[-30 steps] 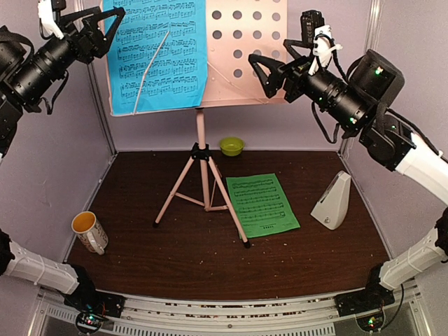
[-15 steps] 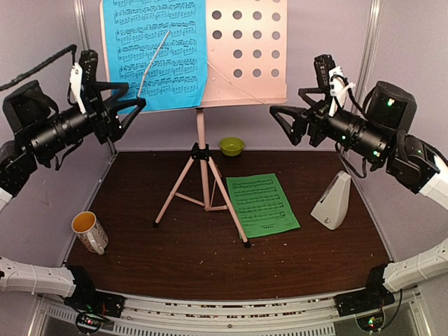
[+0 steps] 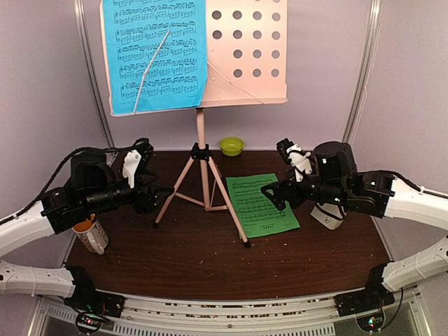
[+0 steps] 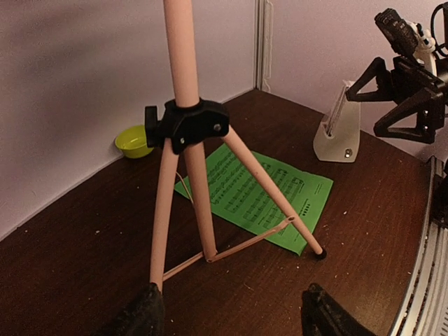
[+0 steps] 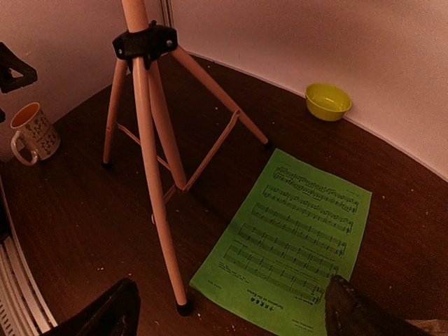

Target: Set up the instrument practice props

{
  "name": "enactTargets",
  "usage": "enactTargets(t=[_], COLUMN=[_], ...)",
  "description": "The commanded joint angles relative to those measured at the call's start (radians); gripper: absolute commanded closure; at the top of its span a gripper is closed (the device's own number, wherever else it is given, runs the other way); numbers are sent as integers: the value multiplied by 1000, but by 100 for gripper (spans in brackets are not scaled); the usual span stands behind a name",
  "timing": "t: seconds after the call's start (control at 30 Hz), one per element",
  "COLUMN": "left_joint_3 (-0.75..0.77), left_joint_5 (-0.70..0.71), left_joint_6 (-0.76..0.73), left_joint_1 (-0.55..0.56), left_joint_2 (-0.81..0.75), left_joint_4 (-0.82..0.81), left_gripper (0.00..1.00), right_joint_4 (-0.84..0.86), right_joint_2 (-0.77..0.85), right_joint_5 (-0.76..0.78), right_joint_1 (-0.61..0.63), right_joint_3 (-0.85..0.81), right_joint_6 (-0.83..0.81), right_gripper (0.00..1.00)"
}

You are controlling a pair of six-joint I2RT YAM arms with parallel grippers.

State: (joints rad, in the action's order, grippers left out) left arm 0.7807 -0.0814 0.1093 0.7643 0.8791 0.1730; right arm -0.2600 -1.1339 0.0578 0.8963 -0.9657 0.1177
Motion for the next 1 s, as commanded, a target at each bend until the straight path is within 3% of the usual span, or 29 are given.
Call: enactTargets(t=[0.0, 0.17, 0.27, 0.5, 0.7, 0.97], left_joint_3=[-54, -82, -85, -63, -58, -40], left_joint_5=[37, 43, 51, 55, 70, 81], left_joint_6=[67, 99, 109, 108, 99, 77], left_joint_1=[-8, -7, -8, -8, -7, -8], left_joint_2=[47, 77, 100, 133, 116, 103], left_joint_4=[-156, -228, -264, -285, -286, -270], left_gripper=[31, 32, 32, 32, 32, 32], right_joint_4=[-68, -197, -72, 260, 365, 657], right_joint_2=[-73, -129, -96, -84, -104, -240], right_joint_5=[-6, 16, -43, -7, 110, 50], right_joint_1=[-39, -104, -118, -148, -189, -258], right_joint_3=[8, 23, 148, 416, 538, 638], right_joint_6=[33, 207, 426, 873, 1025, 1121], right_gripper=[11, 22, 22, 20, 19, 22])
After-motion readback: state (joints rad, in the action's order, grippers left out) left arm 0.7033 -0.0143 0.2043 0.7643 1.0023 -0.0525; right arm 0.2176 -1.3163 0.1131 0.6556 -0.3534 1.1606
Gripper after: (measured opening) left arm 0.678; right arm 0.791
